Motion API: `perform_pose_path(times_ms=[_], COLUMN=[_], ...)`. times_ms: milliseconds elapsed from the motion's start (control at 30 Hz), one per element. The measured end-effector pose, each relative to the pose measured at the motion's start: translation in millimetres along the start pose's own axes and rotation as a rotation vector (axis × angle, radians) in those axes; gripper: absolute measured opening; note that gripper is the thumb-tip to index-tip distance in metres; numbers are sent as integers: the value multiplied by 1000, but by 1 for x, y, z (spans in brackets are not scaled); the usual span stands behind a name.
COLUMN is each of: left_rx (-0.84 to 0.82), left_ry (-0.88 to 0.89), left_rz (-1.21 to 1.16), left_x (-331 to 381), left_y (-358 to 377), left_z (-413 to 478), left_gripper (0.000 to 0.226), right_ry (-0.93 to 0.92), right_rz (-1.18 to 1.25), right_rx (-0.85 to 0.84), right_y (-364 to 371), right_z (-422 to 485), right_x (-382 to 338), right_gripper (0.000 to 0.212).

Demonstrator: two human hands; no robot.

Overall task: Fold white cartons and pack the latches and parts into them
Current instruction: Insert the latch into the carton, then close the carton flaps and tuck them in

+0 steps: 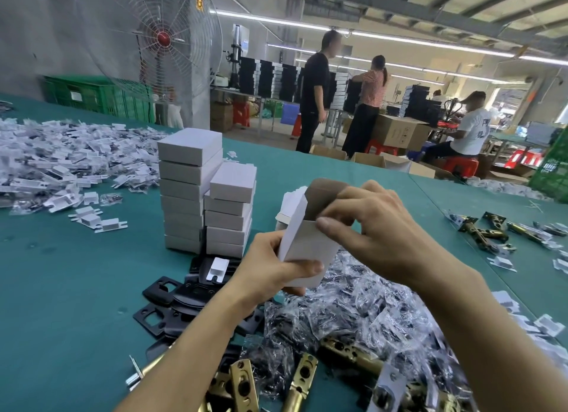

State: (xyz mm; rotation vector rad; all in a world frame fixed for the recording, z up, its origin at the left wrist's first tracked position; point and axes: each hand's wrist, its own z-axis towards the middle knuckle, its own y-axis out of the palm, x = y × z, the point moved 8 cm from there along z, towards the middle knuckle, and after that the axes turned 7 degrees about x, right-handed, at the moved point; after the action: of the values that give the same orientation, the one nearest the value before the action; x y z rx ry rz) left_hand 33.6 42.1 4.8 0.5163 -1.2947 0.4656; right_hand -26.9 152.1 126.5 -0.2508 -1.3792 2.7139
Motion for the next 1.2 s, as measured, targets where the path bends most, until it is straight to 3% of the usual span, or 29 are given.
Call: perform_pose_path(times_ms=[100, 367, 500, 633, 800, 900, 967, 1100, 1200], left_rx=[-18, -12, 14, 17, -76, -158, -224, -251, -151], left_ry=[-2, -17, -17, -18, -55, -79, -97, -81, 38], left_rz=[24, -9, 1, 9, -37, -65, -83, 57, 226], left_x=[0, -1, -2, -1, -1, -3, -6, -17, -17], left_y=[3, 3, 1, -1, 9, 17, 22, 29, 25], left_z=[-1, -1, -1, -2, -6, -9, -12, -12, -7], left_gripper=[34, 32, 32, 35, 32, 25, 25, 29, 44], right_ry=[17, 5, 72, 56, 193, 351, 377, 389, 399], right_rz=[-29, -142, -175, 19, 439, 886, 1025, 1044, 888], right_rx=[-76, 26, -34, -43, 377, 291, 211, 175, 152], right_y=[6, -2, 8, 10, -12, 17, 36, 53, 58], right_z=[-6, -12, -13, -16, -36, -50, -59, -71, -76], right_x=[0, 4, 8, 11, 35, 47, 48, 54, 59], right_gripper=[40, 17, 32, 31, 40, 42, 44, 31, 25])
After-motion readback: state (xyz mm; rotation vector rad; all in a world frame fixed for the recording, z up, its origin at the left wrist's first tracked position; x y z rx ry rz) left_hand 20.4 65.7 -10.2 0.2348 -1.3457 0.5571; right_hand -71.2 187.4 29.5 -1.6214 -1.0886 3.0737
